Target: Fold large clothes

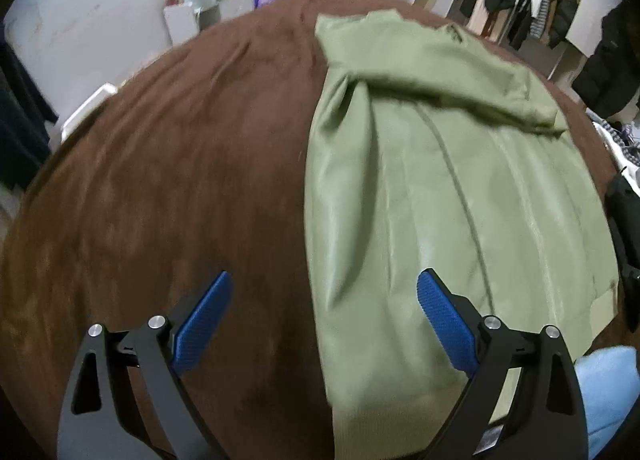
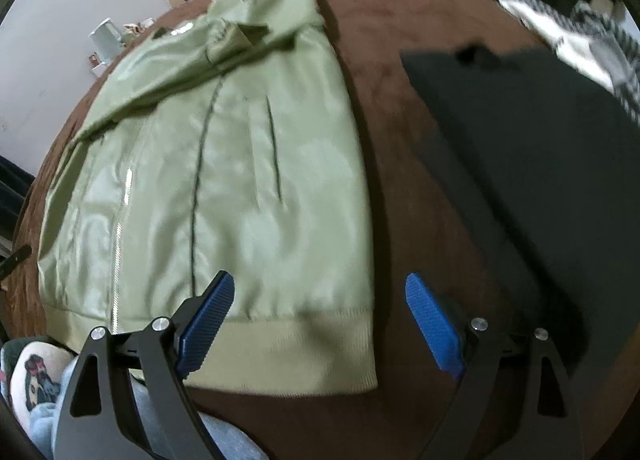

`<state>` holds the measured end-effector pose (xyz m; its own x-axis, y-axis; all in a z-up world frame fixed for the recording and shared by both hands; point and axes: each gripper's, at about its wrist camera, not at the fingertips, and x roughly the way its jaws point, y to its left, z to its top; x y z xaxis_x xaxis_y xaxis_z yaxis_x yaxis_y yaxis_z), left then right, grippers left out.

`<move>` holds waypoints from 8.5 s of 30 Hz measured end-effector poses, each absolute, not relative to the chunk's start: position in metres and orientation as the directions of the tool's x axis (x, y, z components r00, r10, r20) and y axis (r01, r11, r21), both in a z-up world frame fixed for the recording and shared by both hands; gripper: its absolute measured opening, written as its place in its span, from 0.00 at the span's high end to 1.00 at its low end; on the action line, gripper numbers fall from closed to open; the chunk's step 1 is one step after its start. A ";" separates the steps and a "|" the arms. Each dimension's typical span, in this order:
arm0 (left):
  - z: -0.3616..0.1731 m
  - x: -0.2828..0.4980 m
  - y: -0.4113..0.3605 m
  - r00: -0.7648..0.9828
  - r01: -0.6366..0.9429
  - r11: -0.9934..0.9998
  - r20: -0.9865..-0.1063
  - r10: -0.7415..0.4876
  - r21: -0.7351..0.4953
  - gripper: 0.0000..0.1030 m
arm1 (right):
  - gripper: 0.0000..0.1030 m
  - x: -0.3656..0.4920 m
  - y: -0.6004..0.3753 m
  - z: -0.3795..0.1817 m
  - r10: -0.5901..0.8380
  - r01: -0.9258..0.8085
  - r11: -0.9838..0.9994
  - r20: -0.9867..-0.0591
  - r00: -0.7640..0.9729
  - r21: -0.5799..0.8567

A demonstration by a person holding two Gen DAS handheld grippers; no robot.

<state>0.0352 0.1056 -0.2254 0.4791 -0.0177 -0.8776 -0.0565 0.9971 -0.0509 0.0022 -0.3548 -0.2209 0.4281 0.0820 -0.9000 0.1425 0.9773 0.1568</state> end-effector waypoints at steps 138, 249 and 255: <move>-0.231 0.442 0.092 0.542 0.050 0.997 -0.838 -0.070 -0.051 0.87 | 0.93 0.482 -0.343 -0.199 0.105 -0.080 0.994 -0.824 0.558 0.072; -0.222 0.414 -0.005 0.596 0.095 0.993 -0.803 0.000 0.071 0.06 | 0.05 0.400 -0.334 -0.193 0.122 0.128 0.957 -0.764 0.633 0.259; -0.219 0.374 -0.043 0.651 0.111 0.991 -0.758 -0.020 0.069 0.06 | 0.05 0.318 -0.355 -0.201 0.093 0.204 0.938 -0.771 0.629 0.280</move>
